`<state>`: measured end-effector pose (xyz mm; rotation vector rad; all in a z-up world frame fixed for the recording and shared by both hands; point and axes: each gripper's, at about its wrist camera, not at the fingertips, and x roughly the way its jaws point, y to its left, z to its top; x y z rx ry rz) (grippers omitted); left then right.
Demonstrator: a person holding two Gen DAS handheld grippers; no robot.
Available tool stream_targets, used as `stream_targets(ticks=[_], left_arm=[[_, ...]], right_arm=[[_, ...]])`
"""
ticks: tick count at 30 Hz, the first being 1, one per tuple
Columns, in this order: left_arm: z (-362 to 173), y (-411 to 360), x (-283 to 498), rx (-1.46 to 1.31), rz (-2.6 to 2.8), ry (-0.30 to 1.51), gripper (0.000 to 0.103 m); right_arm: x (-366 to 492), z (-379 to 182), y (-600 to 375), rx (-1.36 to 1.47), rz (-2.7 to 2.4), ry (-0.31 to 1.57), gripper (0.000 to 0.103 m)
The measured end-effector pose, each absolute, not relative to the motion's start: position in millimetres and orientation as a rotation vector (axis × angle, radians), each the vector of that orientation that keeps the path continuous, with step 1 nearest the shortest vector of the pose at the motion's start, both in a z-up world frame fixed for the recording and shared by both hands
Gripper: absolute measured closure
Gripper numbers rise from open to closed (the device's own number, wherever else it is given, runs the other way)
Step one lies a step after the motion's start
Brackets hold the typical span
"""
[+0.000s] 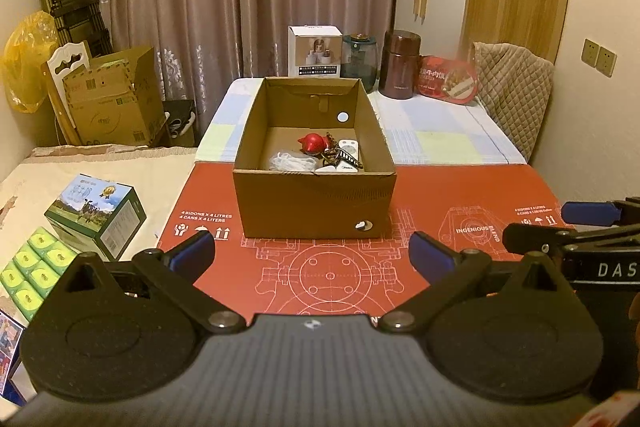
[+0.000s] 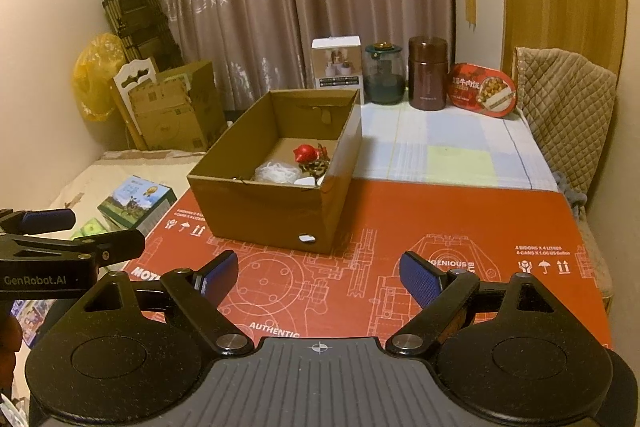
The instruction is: Organize rigid objects
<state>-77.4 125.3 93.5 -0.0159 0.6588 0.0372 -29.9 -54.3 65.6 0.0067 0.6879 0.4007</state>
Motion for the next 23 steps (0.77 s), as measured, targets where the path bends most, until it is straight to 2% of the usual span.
stream_targets(ticks=[23], left_arm=[[94.0,130.4,-72.5,-0.049,0.028,0.643,0.001]], right_arm=[[-29.5,66.6,-54.7,0.010,0.403,0.685,0.018]])
